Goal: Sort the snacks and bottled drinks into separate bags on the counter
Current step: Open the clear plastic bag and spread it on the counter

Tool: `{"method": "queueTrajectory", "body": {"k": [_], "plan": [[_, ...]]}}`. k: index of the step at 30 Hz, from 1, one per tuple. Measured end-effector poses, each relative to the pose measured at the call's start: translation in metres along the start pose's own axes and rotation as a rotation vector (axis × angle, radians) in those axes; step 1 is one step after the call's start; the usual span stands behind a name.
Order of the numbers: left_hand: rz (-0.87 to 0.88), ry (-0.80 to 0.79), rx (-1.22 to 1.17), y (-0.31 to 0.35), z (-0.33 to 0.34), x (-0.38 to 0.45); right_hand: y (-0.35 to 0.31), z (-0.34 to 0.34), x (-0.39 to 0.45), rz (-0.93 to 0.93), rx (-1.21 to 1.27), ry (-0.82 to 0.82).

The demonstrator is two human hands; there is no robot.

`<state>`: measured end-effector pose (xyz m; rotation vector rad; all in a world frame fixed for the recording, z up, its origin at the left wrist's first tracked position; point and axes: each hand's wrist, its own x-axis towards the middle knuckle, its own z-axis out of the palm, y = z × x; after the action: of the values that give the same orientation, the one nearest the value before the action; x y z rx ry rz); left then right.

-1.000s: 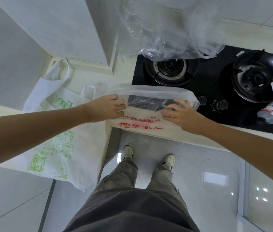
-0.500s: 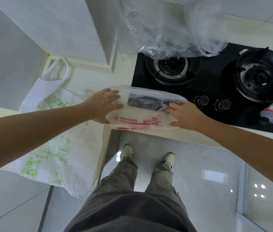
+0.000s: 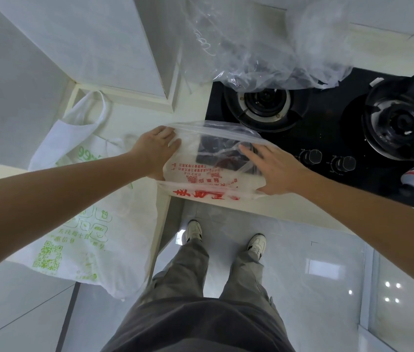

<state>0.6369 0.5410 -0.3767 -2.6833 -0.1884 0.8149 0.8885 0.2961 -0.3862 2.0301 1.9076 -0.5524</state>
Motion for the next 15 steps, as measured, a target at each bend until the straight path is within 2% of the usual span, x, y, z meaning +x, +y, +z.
{"method": "queueTrajectory", "body": {"k": [9, 12, 15], "plan": [[0.064, 0.069, 0.101, -0.008, -0.003, -0.004, -0.004, 0.001, 0.007, 0.023, 0.106, 0.025], [0.103, 0.122, 0.071, -0.015, -0.008, -0.014, -0.009, -0.003, 0.002, -0.079, 0.061, 0.14], [0.092, 0.207, 0.021, -0.021, -0.013, -0.027, -0.015, -0.002, -0.001, -0.116, -0.054, 0.349]]}}
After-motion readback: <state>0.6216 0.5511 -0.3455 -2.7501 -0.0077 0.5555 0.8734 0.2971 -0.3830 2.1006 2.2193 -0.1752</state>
